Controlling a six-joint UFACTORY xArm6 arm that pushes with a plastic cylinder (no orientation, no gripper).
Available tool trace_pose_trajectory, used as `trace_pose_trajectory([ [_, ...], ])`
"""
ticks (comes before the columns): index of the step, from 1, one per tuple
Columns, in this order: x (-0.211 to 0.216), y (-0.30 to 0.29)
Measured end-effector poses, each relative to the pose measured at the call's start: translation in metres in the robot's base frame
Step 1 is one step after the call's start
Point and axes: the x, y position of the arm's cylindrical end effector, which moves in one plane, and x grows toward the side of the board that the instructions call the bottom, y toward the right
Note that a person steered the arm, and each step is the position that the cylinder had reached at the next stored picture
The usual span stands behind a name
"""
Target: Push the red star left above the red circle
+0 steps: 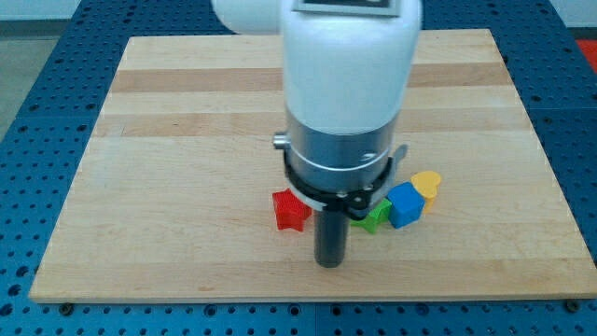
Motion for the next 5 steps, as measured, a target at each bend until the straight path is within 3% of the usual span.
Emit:
trace_pose_trajectory([
  [3,-0.053,-0.043],
  [5,-0.057,-0.099],
])
